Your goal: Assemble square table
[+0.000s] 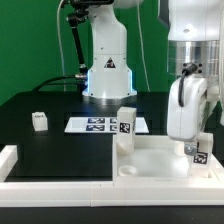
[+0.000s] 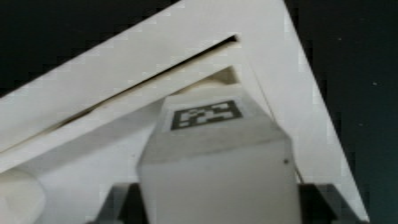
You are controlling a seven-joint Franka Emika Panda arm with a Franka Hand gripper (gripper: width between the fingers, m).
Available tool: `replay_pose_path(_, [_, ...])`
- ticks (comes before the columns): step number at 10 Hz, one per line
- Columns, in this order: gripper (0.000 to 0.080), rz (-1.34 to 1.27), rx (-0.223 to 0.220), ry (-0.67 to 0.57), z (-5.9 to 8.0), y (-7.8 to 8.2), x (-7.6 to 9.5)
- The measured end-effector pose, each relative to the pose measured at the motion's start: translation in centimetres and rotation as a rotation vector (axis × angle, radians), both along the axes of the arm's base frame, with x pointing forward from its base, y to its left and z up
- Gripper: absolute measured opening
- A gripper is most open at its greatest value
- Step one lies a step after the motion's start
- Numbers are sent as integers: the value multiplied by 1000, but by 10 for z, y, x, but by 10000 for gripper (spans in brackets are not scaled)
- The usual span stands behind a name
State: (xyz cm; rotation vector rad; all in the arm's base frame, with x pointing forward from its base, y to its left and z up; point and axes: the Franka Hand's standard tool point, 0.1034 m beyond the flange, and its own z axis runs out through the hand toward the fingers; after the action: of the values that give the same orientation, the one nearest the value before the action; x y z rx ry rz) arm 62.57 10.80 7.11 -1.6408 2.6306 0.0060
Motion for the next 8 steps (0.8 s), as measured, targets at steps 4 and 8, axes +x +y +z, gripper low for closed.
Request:
replay_pose_path(4, [301, 58, -24, -1, -1, -1, -2])
replay_pose_path(8, [625, 127, -13, -28, 17, -9, -9])
